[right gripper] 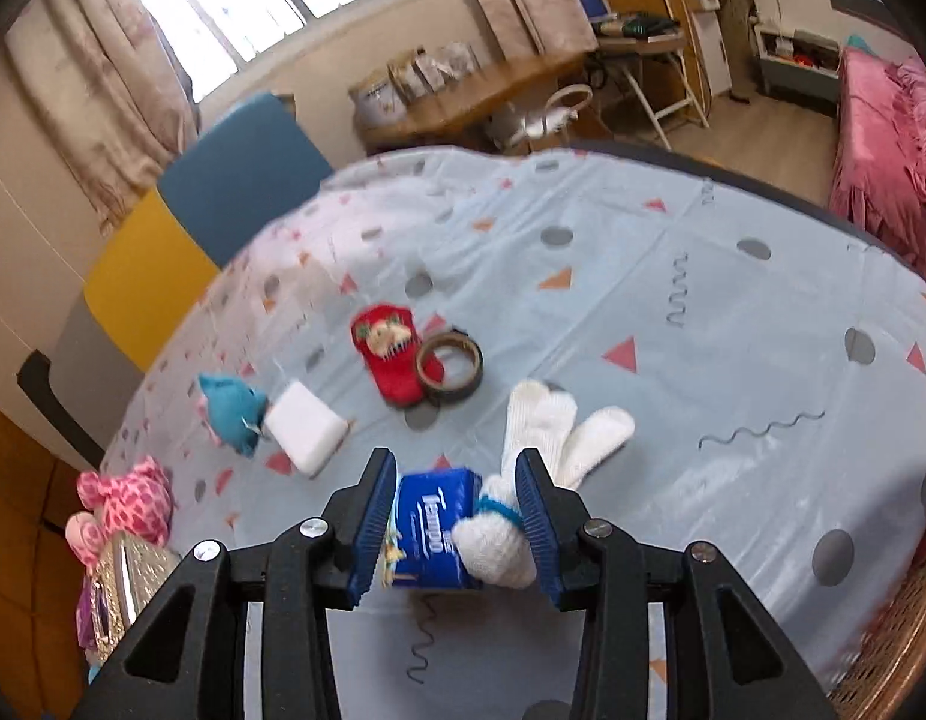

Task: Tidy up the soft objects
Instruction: 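Grasp the small blue-and-pink plush with left while right reaches toward the tissue pack, then lift the blue-and-pink plush with left while right grasps the white foam sponge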

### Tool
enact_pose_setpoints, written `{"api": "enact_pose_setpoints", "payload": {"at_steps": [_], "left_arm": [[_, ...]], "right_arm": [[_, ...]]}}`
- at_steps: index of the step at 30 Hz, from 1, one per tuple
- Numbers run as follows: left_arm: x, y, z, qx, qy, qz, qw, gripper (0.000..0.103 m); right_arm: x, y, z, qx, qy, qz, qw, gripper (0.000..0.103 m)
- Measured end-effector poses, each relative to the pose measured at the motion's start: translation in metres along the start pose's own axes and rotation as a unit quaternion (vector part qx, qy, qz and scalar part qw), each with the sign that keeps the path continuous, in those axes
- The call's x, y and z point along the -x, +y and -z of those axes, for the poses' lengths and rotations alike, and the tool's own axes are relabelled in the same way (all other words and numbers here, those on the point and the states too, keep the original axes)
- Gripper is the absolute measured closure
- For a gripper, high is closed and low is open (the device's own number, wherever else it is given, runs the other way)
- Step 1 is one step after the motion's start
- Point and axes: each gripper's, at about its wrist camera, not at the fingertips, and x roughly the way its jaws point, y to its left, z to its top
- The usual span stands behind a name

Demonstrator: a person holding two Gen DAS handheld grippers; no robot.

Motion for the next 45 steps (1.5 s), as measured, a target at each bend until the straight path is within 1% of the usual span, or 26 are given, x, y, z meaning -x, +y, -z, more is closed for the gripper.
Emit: {"api": "enact_pose_setpoints", "payload": {"at_steps": [3, 6, 8, 10, 11, 13, 15, 18, 21, 23, 27, 29, 30, 32, 35, 36, 37, 38, 39, 40, 41, 42, 43, 45], "left_arm": [[-0.022, -0.024, -0.016, -0.005, 0.019, 0.026, 0.9995, 0.0], [-0.047, -0.045, -0.035, -0.002, 0.044, 0.042, 0.9982, 0.0], [-0.065, -0.056, -0.048, 0.008, 0.057, 0.048, 0.9972, 0.0], [-0.089, -0.062, -0.064, 0.029, 0.077, 0.058, 0.9949, 0.0], [-0.103, -0.065, -0.072, 0.037, 0.083, 0.057, 0.9942, 0.0], [-0.126, -0.068, -0.085, 0.053, 0.093, 0.056, 0.9927, 0.0], [-0.158, -0.068, -0.098, 0.083, 0.112, 0.059, 0.9884, 0.0], [-0.195, -0.067, -0.112, 0.116, 0.124, 0.053, 0.984, 0.0], [-0.235, -0.061, -0.126, 0.163, 0.142, 0.053, 0.9749, 0.0], [-0.26, -0.06, -0.133, 0.184, 0.151, 0.051, 0.9699, 0.0], [-0.298, -0.064, -0.145, 0.19, 0.144, 0.049, 0.9698, 0.0], [-0.318, -0.067, -0.148, 0.183, 0.154, 0.044, 0.9701, 0.0], [-0.329, -0.067, -0.15, 0.179, 0.16, 0.03, 0.9703, 0.0], [-0.343, -0.066, -0.152, 0.183, 0.16, 0.032, 0.9695, 0.0], [-0.365, -0.062, -0.154, 0.197, 0.17, 0.031, 0.965, 0.0], [-0.373, -0.06, -0.154, 0.207, 0.177, 0.035, 0.9615, 0.0], [-0.381, -0.058, -0.151, 0.222, 0.187, 0.044, 0.9561, 0.001], [-0.389, -0.056, -0.148, 0.233, 0.201, 0.046, 0.9503, 0.009], [-0.395, -0.053, -0.144, 0.243, 0.216, 0.041, 0.9449, 0.011], [-0.401, -0.052, -0.14, 0.252, 0.227, 0.04, 0.9398, 0.022], [-0.402, -0.05, -0.137, 0.253, 0.227, 0.039, 0.9396, 0.042], [-0.397, -0.051, -0.138, 0.246, 0.213, 0.031, 0.9449, 0.043], [-0.394, -0.053, -0.138, 0.236, 0.208, 0.033, 0.9486, 0.045], [-0.386, -0.054, -0.138, 0.229, 0.206, 0.045, 0.9503, 0.046]], "right_arm": [[-0.002, 0.005, 0.002, 0.008, 0.009, -0.015, 1.0, 0.061], [-0.001, 0.007, 0.003, 0.015, 0.01, -0.026, 0.999, 0.061], [-0.001, 0.007, 0.004, 0.014, 0.014, -0.035, 0.999, 0.061], [-0.002, 0.007, 0.005, 0.013, 0.019, -0.044, 0.999, 0.061], [-0.003, 0.008, 0.005, 0.014, 0.021, -0.046, 0.999, 0.061], [-0.004, 0.008, 0.005, 0.014, 0.027, -0.053, 0.998, 0.061], [-0.006, 0.009, 0.006, 0.015, 0.033, -0.061, 0.997, 0.061], [-0.008, 0.009, 0.006, 0.014, 0.042, -0.072, 0.996, 0.061], [-0.01, 0.01, 0.007, 0.013, 0.05, -0.087, 0.995, 0.061], [-0.011, 0.01, 0.007, 0.011, 0.056, -0.097, 0.994, 0.061], [-0.013, 0.008, 0.007, 0.005, 0.062, -0.114, 0.991, 0.061], [-0.013, 0.008, 0.007, 0.001, 0.066, -0.123, 0.99, 0.061], [-0.014, 0.007, 0.007, -0.002, 0.066, -0.127, 0.99, 0.061], [-0.013, 0.007, 0.007, -0.004, 0.067, -0.132, 0.989, 0.061], [-0.014, 0.007, 0.007, -0.007, 0.07, -0.138, 0.988, 0.061], [-0.014, 0.007, 0.007, -0.007, 0.071, -0.14, 0.988, 0.061], [-0.015, 0.007, 0.007, -0.007, 0.072, -0.142, 0.987, 0.061], [-0.015, 0.007, 0.007, -0.007, 0.072, -0.142, 0.987, 0.061], [-0.015, 0.006, 0.007, -0.008, 0.071, -0.142, 0.987, 0.061], [-0.015, 0.006, 0.007, -0.01, 0.071, -0.142, 0.987, 0.061], [-0.015, 0.005, 0.007, -0.01, 0.07, -0.142, 0.987, 0.061], [-0.014, 0.005, 0.007, -0.012, 0.069, -0.141, 0.987, 0.061], [-0.014, 0.004, 0.007, -0.013, 0.068, -0.142, 0.987, 0.061], [-0.014, 0.003, 0.006, -0.015, 0.066, -0.142, 0.987, 0.061]]}}
